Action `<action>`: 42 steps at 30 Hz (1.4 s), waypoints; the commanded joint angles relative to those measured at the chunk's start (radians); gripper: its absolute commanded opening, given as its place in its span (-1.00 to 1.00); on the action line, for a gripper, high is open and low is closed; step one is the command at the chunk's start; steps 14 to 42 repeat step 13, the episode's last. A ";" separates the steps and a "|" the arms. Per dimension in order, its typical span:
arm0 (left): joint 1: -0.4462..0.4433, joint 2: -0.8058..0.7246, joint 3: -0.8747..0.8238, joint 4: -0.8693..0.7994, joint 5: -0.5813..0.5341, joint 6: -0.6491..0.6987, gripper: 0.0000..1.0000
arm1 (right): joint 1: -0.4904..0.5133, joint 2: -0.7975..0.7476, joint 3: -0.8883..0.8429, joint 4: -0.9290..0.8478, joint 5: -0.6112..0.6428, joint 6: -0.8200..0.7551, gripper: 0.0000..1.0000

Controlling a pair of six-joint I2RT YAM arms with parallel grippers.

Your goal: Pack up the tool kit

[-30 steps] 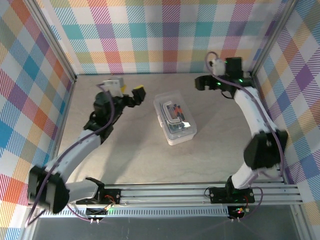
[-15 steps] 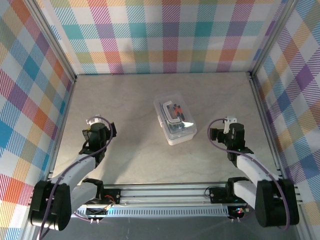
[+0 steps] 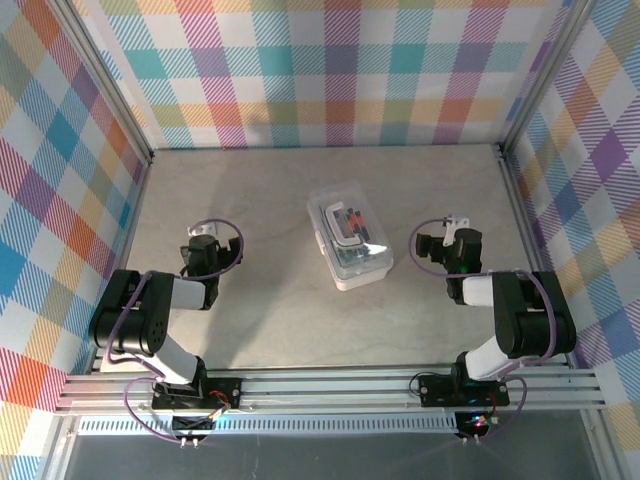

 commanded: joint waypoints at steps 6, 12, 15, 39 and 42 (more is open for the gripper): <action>-0.001 -0.003 -0.001 0.118 0.039 0.022 0.99 | -0.003 -0.002 -0.005 0.099 -0.038 0.005 0.98; -0.004 -0.003 0.002 0.114 0.037 0.024 0.99 | -0.003 -0.001 0.000 0.091 -0.050 0.003 0.98; -0.004 -0.003 0.001 0.114 0.036 0.024 0.99 | -0.005 0.001 0.000 0.091 -0.051 0.003 0.98; -0.004 -0.003 0.001 0.114 0.036 0.024 0.99 | -0.005 0.001 0.000 0.091 -0.051 0.003 0.98; -0.004 -0.003 0.001 0.114 0.036 0.024 0.99 | -0.005 0.001 0.000 0.091 -0.051 0.003 0.98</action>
